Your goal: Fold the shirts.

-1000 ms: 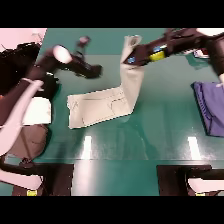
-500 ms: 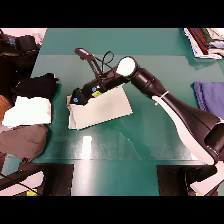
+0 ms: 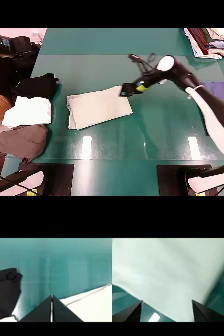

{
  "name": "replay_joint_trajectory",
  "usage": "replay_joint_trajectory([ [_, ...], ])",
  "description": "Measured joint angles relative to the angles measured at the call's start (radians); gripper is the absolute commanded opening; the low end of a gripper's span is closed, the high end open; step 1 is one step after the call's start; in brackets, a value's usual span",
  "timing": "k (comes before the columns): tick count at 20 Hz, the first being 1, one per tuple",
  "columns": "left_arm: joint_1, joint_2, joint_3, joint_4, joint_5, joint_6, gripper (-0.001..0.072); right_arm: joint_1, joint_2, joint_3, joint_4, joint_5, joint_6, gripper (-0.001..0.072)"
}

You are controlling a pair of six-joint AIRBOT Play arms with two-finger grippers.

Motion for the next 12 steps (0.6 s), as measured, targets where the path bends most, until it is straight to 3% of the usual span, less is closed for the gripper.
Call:
replay_joint_trajectory([
  [5, 0.000, 0.000, 0.000, -0.018, -0.002, 0.001, 0.0026, -0.137, -0.093, -0.095, 0.123, 0.002, -0.003, 0.0691],
  [8, 0.001, -0.003, 0.000, -0.023, -0.003, 0.001, 0.0026, -0.121, -0.177, -0.076, 0.233, 0.023, -0.021, 0.0645],
  [9, 0.001, -0.003, 0.000, -0.026, -0.003, 0.001, 0.0026, -0.102, -0.205, -0.055, 0.253, 0.032, -0.024, 0.0595],
  [11, 0.001, -0.004, 0.000, -0.036, -0.003, 0.001, 0.0026, -0.056, -0.256, -0.001, 0.269, 0.033, -0.028, 0.0428],
  [12, 0.001, -0.005, 0.000, -0.042, -0.003, 0.001, 0.0025, -0.031, -0.277, 0.029, 0.268, 0.033, -0.030, 0.0290],
])
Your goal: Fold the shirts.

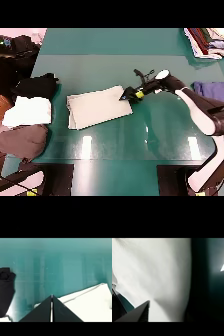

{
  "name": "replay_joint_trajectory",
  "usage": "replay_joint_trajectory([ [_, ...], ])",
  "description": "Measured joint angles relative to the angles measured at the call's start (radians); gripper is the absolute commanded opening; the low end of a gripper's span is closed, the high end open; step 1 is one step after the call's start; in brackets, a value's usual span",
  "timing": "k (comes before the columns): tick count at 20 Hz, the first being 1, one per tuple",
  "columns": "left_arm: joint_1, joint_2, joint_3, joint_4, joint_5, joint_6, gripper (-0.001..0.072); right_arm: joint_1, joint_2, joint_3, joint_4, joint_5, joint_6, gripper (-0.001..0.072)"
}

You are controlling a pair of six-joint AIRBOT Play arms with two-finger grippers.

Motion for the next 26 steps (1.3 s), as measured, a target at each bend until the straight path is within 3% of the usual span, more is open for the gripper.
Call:
replay_joint_trajectory([
  [1, 0.000, 0.000, 0.000, -0.006, 0.000, 0.000, 0.0025, 0.026, -0.023, 0.034, -0.005, -0.002, -0.002, 0.0100],
  [2, -0.001, 0.000, 0.000, -0.012, 0.000, 0.000, 0.0025, 0.047, -0.040, 0.064, -0.014, -0.005, -0.003, 0.0018],
  [6, -0.055, 0.000, 0.000, -0.014, 0.003, 0.005, 0.0025, 0.090, -0.063, 0.179, -0.027, -0.006, -0.016, 0.0017],
  [10, -0.164, 0.000, 0.000, -0.014, 0.029, 0.007, 0.0025, -0.003, 0.015, 0.242, -0.105, 0.000, 0.016, 0.0018],
  [18, -0.332, 0.000, 0.000, -0.014, 0.101, 0.003, 0.0025, -0.551, 0.270, 0.266, -0.307, -0.021, 0.144, 0.0018],
  [26, -0.381, 0.000, 0.000, -0.024, 0.163, -0.018, 0.0025, -0.938, 0.313, 0.258, -0.342, -0.056, 0.192, 0.0017],
])
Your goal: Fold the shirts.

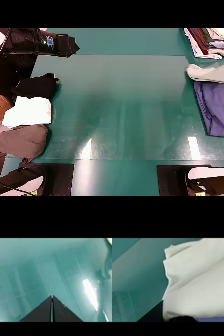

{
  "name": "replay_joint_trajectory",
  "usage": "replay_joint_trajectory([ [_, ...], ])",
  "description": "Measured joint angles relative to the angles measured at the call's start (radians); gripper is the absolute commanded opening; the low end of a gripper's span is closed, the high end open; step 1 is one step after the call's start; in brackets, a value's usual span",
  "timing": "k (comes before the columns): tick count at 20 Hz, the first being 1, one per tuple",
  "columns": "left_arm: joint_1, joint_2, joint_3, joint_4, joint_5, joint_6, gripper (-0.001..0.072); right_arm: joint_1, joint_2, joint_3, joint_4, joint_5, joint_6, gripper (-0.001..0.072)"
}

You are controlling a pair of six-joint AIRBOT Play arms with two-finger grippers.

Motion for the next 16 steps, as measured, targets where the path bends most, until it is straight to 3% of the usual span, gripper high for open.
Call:
replay_joint_trajectory([
  [5, -0.004, 0.000, 0.000, -0.002, 0.007, -0.011, 0.0025, -0.045, 0.006, 0.047, -0.005, -0.032, 0.006, 0.0018],
  [11, -0.004, 0.000, 0.000, -0.001, 0.007, -0.012, 0.0026, -0.056, 0.040, 0.211, -0.011, 0.071, 0.006, 0.0018],
  [16, -0.004, 0.000, 0.000, 0.000, 0.003, -0.012, 0.0026, -0.081, 0.143, 0.126, -0.044, 0.130, 0.008, 0.0018],
])
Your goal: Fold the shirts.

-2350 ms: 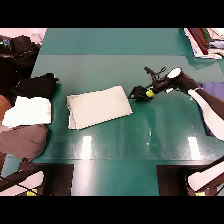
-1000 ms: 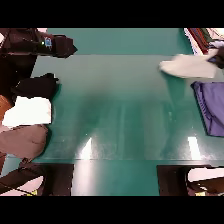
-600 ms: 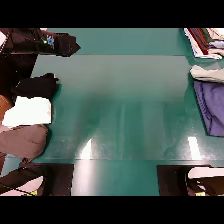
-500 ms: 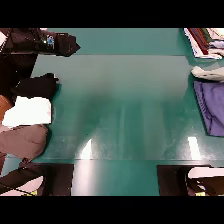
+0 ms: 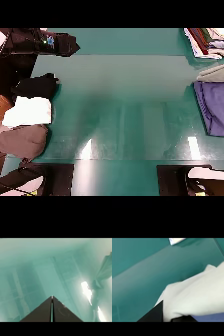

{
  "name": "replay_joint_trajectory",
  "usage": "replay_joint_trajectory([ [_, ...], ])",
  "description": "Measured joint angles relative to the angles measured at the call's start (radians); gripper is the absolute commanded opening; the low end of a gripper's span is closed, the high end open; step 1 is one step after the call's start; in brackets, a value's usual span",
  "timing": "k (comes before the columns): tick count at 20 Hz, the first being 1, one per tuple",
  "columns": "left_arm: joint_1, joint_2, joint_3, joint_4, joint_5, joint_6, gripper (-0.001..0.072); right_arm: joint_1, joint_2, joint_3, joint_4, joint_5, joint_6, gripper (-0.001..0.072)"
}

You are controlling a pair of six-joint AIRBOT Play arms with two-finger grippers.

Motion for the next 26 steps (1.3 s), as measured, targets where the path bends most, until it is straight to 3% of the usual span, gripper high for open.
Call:
replay_joint_trajectory([
  [5, 0.000, 0.000, 0.000, 0.000, -0.005, 0.013, 0.0026, -0.052, 0.129, -0.213, -0.140, 0.097, -0.002, 0.0023],
  [6, 0.000, 0.000, 0.000, 0.000, -0.006, 0.016, 0.0026, -0.072, 0.157, -0.271, -0.171, 0.115, -0.003, 0.0135],
  [7, 0.000, 0.000, 0.000, 0.001, -0.007, 0.018, 0.0026, -0.092, 0.182, -0.325, -0.199, 0.132, -0.003, 0.0471],
  [8, 0.000, 0.000, 0.000, 0.001, -0.008, 0.020, 0.0025, -0.117, 0.209, -0.383, -0.224, 0.150, -0.003, 0.0675],
  [9, 0.000, 0.000, 0.000, 0.001, -0.010, 0.021, 0.0026, -0.142, 0.231, -0.435, -0.243, 0.162, -0.004, 0.0685],
  [14, 0.000, 0.000, 0.000, 0.001, -0.023, 0.032, 0.0026, -0.230, 0.333, -0.603, -0.272, 0.193, 0.009, 0.0683],
  [18, 0.000, 0.000, 0.000, 0.001, -0.026, 0.035, 0.0026, -0.171, 0.405, -0.637, -0.146, 0.154, 0.012, 0.0681],
  [20, 0.000, 0.000, 0.000, 0.001, -0.033, 0.036, 0.0026, -0.084, 0.431, -0.644, -0.078, 0.135, 0.013, 0.0629],
  [22, 0.000, 0.000, 0.000, 0.001, -0.037, 0.037, 0.0026, 0.032, 0.447, -0.646, -0.042, 0.114, 0.013, 0.0454],
  [25, 0.000, 0.000, 0.000, 0.000, -0.021, 0.037, 0.0026, 0.225, 0.458, -0.649, -0.012, 0.069, 0.013, 0.0061],
  [26, 0.000, 0.000, 0.000, 0.000, -0.013, 0.037, 0.0026, 0.291, 0.460, -0.649, -0.011, 0.049, 0.013, 0.0019],
])
